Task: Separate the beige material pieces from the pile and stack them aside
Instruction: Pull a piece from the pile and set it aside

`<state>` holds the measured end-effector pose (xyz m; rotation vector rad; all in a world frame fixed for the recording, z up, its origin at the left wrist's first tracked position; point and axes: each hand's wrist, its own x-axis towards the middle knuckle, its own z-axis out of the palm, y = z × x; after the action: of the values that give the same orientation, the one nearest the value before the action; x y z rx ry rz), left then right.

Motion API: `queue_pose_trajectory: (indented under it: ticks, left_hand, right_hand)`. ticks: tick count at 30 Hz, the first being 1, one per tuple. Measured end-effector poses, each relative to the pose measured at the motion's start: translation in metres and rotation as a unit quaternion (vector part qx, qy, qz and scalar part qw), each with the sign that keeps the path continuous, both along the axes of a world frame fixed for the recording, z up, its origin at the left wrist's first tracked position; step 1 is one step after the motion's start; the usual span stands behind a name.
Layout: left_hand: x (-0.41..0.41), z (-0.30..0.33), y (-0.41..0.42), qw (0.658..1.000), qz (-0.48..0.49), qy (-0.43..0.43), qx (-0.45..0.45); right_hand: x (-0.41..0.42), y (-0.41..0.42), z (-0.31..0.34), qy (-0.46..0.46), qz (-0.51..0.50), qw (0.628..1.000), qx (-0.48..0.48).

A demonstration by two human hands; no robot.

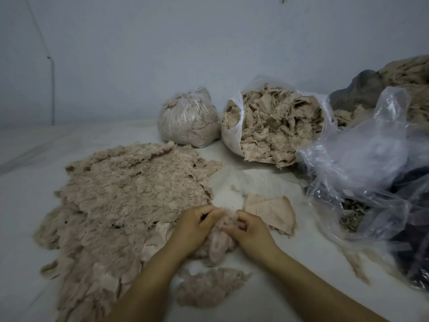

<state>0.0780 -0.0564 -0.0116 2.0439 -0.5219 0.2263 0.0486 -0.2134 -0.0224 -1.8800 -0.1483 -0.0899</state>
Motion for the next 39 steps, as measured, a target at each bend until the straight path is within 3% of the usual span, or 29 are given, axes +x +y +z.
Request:
queue_pose_trajectory:
  ticks: [4,7,10,14,18,20,23,25,29,32,33,36,37,39]
  left_hand:
    - [0.006,-0.015,0.019,0.991,0.016,-0.036,0.128]
    - [0.004,-0.023,0.014,0.995,0.003,-0.043,0.094]
    - [0.002,-0.022,0.004,0.999,-0.001,-0.041,0.026]
    - [0.01,-0.027,0.006,0.995,0.057,-0.022,0.078]
    - [0.009,-0.025,0.007,0.998,0.049,-0.033,0.012]
    - [0.005,-0.023,0.005,0.998,0.009,-0.062,-0.003]
    - [0.002,-0.022,0.001,0.997,-0.022,-0.078,-0.011]
    - [0.004,-0.023,0.005,0.998,0.006,-0.058,-0.011]
    - [0.009,-0.023,0.01,0.995,0.089,-0.026,-0.041]
    - [0.007,-0.019,0.005,0.998,0.053,0.013,-0.038]
    - [0.006,-0.02,0.004,0.999,0.026,0.014,-0.023]
    - [0.003,-0.022,0.002,0.999,-0.01,0.033,-0.021]
    - [0.003,-0.021,0.002,0.997,-0.004,0.054,-0.046]
    - [0.009,-0.021,0.007,0.989,0.077,0.077,-0.099]
  right_hand:
    - [0.004,-0.011,-0.008,0.006,-0.066,0.988,0.138]
    - [0.004,-0.01,-0.016,0.081,-0.027,0.963,0.255]
    - [0.005,-0.007,-0.015,0.078,-0.015,0.975,0.207]
    - [0.008,-0.002,-0.016,0.025,-0.075,0.969,0.235]
    - [0.002,-0.001,-0.014,0.027,-0.037,0.969,0.242]
    - [0.001,-0.002,-0.013,0.052,0.007,0.986,0.159]
    - [-0.001,0.002,-0.011,0.011,0.05,0.998,0.041]
    - [0.001,0.004,-0.011,-0.017,0.019,0.998,0.06]
    - [-0.001,0.003,-0.013,-0.011,-0.028,0.97,0.241]
    - [-0.001,0.002,-0.012,0.04,-0.014,0.944,0.328]
    - [-0.001,0.001,-0.011,0.049,-0.002,0.946,0.32]
    - [0.0,0.002,-0.01,0.036,0.001,0.987,0.154]
    - [0.001,0.002,-0.011,0.027,-0.013,0.99,0.14]
    - [0.003,-0.001,-0.01,0.04,-0.051,0.975,0.212]
